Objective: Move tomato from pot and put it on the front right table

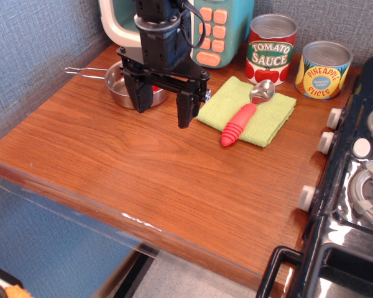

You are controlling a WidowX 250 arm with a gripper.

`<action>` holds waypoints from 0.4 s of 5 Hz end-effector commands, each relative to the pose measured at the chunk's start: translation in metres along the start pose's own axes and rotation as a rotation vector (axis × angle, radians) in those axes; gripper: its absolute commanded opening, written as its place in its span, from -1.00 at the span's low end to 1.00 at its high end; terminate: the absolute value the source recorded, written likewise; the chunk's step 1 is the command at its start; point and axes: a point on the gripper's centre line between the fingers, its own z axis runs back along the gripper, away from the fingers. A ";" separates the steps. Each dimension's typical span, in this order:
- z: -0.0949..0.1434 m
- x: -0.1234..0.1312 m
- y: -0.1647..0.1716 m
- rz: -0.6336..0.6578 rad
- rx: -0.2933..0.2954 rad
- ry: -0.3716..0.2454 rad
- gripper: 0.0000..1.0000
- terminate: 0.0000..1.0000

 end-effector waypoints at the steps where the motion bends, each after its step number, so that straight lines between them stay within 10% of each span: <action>1: 0.000 0.000 0.000 0.000 0.000 0.000 1.00 -1.00; 2: -0.001 0.014 0.023 0.070 0.004 -0.001 1.00 -1.00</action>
